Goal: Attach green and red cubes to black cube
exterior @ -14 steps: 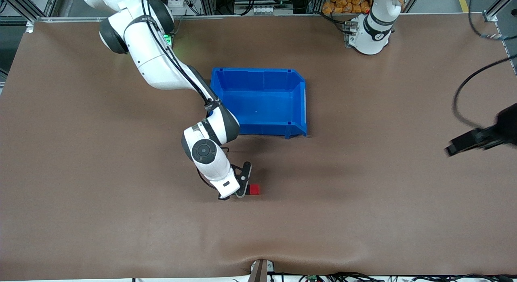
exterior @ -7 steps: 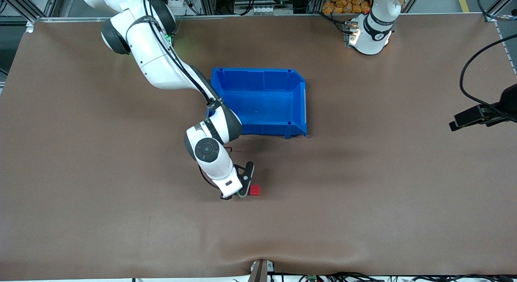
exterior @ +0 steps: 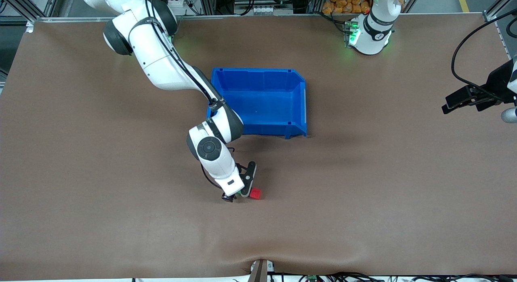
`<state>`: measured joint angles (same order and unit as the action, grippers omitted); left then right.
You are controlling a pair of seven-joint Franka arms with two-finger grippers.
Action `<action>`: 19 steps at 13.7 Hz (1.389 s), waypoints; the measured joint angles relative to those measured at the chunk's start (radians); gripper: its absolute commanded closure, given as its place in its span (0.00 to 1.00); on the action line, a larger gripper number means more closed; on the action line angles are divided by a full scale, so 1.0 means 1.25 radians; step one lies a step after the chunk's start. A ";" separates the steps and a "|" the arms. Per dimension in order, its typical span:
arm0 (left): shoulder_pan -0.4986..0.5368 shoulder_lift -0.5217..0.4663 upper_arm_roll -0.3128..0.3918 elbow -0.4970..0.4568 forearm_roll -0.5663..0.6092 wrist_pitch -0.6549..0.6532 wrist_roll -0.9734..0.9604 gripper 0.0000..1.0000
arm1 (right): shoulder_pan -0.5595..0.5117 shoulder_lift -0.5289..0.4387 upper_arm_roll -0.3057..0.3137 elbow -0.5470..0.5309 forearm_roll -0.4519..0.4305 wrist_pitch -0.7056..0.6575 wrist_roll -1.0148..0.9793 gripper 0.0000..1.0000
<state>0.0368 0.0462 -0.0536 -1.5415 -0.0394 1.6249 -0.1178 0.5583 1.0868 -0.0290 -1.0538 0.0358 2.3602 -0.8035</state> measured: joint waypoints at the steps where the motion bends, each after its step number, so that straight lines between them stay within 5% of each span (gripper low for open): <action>1: 0.000 0.000 -0.001 -0.002 0.000 0.001 0.000 0.00 | 0.000 0.000 -0.001 0.000 0.000 0.000 0.001 0.00; 8: 0.004 0.006 0.000 0.033 0.004 -0.049 0.000 0.00 | -0.024 -0.012 -0.008 0.010 0.002 -0.028 0.012 0.00; 19: 0.013 -0.004 -0.007 0.038 0.004 -0.050 0.000 0.00 | -0.108 -0.182 -0.008 0.008 0.017 -0.339 0.189 0.00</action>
<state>0.0526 0.0418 -0.0618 -1.4943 -0.0343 1.5627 -0.1183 0.4238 0.8589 -0.0391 -1.0442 0.0570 1.9367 -0.5676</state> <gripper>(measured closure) 0.000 0.000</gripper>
